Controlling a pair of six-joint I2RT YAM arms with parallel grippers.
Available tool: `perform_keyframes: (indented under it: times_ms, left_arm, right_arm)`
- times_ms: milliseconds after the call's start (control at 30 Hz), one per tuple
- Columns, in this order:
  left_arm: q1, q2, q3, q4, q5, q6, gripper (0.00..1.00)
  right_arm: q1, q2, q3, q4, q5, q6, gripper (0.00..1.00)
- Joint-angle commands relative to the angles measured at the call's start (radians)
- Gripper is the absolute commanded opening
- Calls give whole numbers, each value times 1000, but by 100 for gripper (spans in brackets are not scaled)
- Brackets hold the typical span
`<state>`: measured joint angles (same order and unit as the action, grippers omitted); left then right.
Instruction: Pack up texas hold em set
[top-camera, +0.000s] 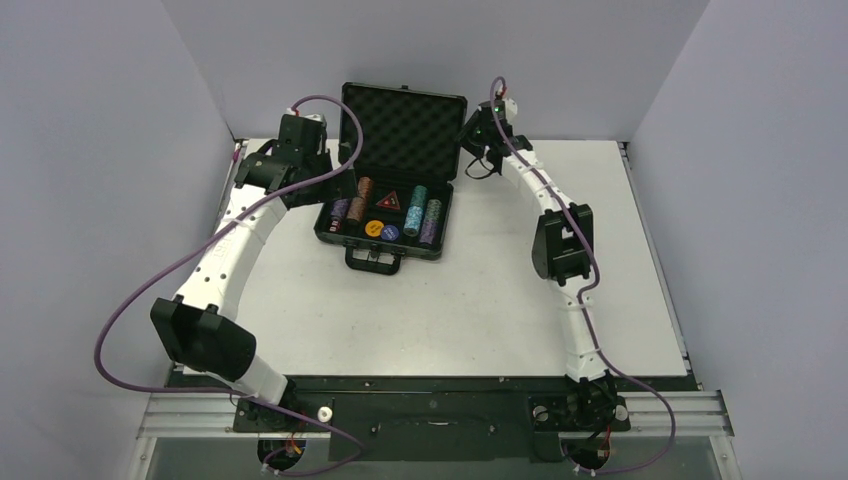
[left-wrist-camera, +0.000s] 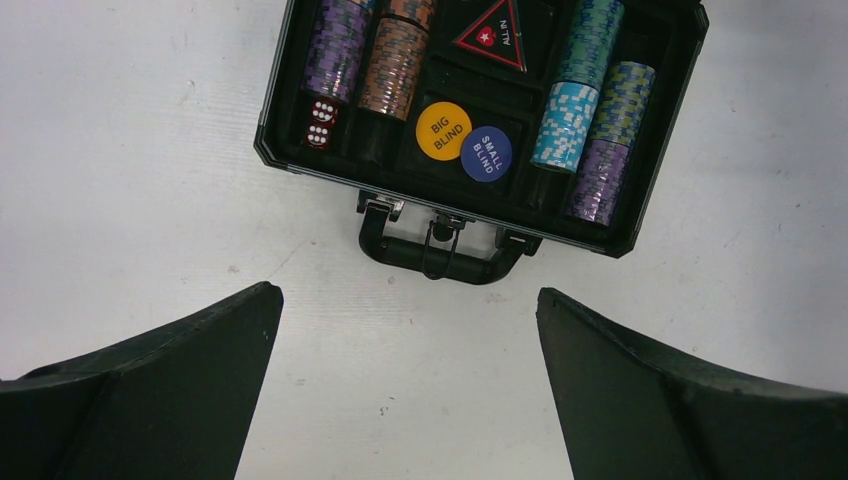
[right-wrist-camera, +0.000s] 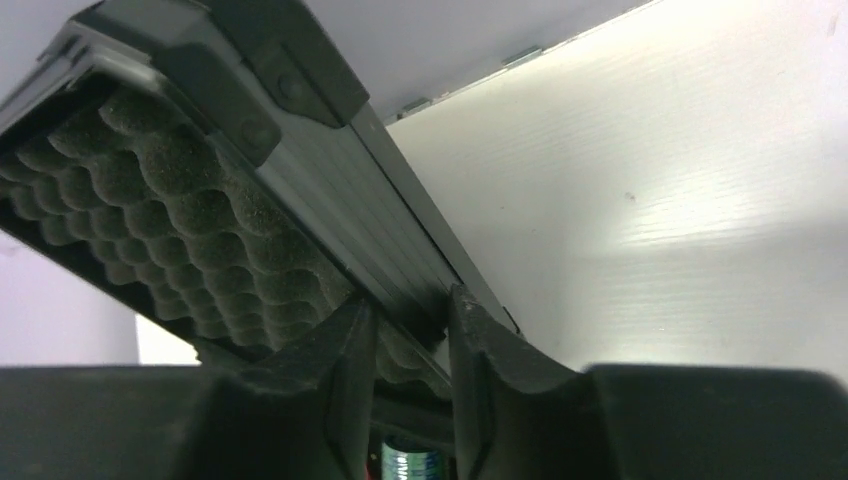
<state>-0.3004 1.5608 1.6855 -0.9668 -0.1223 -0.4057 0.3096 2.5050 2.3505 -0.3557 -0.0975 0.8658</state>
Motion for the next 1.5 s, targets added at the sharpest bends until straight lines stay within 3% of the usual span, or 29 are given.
perform_keyframes:
  times_ms: [0,100,500,1100,1467]
  left_arm:
    - [-3,-32,12,2,0,5,100]
    - [-4,-40,6,1,4,5,100]
    - [-24,-139,-87,-3,19,-9,100]
    - [-38,-506,-347,-115,116,-96,100]
    - [-69,-701,-495,-138,143,-119,100]
  right_arm:
    - [5,-24,4,2,44,-46,15]
    - [3,-56,-18,-10,69,-68,0]
    - [20,-243,-268,-14,119,-163,0]
    - [76,-803,-1051,125,309,-129,0]
    - [167,-1053,-1299,85,445,-130,0]
